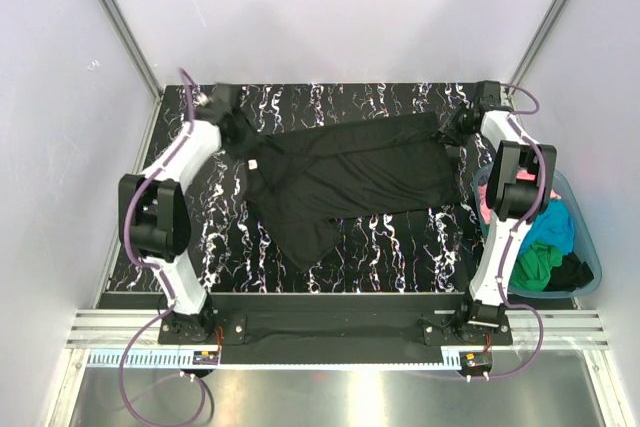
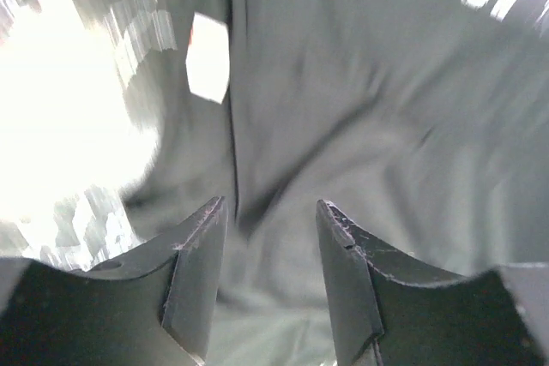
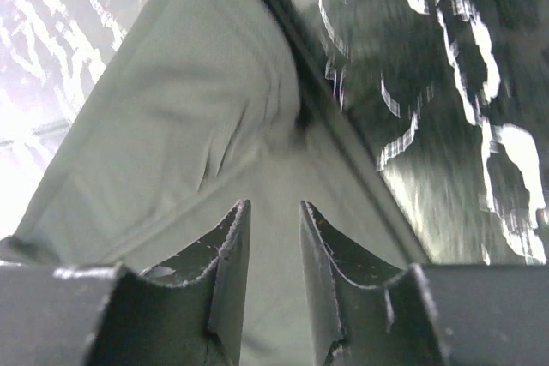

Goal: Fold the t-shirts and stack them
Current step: Fold the tshirt

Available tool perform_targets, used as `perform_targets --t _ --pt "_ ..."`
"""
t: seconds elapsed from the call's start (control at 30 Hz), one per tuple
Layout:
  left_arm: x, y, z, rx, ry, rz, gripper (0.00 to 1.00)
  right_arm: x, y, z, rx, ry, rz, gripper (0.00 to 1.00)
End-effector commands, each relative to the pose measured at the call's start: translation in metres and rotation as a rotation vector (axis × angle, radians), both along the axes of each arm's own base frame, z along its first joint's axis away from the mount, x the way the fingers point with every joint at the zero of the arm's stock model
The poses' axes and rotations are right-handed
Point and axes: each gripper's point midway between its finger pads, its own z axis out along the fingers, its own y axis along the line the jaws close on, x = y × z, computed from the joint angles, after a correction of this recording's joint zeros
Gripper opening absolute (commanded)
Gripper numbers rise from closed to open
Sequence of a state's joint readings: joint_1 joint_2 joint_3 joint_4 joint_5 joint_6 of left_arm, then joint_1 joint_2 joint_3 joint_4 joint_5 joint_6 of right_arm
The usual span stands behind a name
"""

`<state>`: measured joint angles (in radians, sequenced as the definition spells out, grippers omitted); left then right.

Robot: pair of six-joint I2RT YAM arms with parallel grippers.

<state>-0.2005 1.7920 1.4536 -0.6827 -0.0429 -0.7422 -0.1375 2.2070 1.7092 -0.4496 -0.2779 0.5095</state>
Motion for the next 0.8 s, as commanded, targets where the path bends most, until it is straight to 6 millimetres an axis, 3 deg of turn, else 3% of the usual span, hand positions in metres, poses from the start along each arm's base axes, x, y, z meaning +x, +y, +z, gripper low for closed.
perform_targets --t 0.0,0.13,0.2,0.23,0.27,0.3,0.33,0.37,0.43,0.57,0.77 --pt "0.058 0.052 0.017 0.051 -0.108 0.037 0.51 -0.009 0.0 0.069 -0.028 -0.095 -0.031 0.37" --pt "0.1 0.072 0.009 0.038 -0.157 0.038 0.5 -0.01 0.002 0.06 -0.029 -0.089 -0.014 0.39" --pt "0.118 0.071 0.015 0.014 -0.197 0.008 0.51 0.002 0.003 0.064 -0.025 -0.127 0.003 0.39" --pt "0.123 0.068 0.005 0.006 -0.186 -0.024 0.51 0.008 0.005 0.057 -0.013 -0.131 0.015 0.39" --pt "0.128 0.066 0.001 0.005 -0.187 -0.038 0.51 0.016 0.011 0.064 0.018 -0.163 0.044 0.38" --pt "0.132 0.065 0.0 0.007 -0.194 -0.051 0.51 0.022 0.014 0.064 0.031 -0.174 0.058 0.37" --pt "0.136 0.062 -0.007 0.0 -0.193 -0.083 0.51 0.027 0.017 0.051 0.049 -0.155 0.066 0.36" --pt "0.139 0.061 -0.008 -0.002 -0.199 -0.097 0.51 0.037 0.021 0.059 0.066 -0.182 0.083 0.33" --pt "0.143 0.056 -0.013 -0.017 -0.217 -0.134 0.5 0.046 0.027 0.049 0.108 -0.182 0.095 0.29" --pt "0.151 0.053 -0.025 -0.029 -0.227 -0.157 0.5 0.07 0.044 0.056 0.183 -0.247 0.135 0.24" --pt "0.159 0.052 -0.038 -0.073 -0.192 -0.124 0.47 0.086 0.061 0.03 0.221 -0.209 0.125 0.23"
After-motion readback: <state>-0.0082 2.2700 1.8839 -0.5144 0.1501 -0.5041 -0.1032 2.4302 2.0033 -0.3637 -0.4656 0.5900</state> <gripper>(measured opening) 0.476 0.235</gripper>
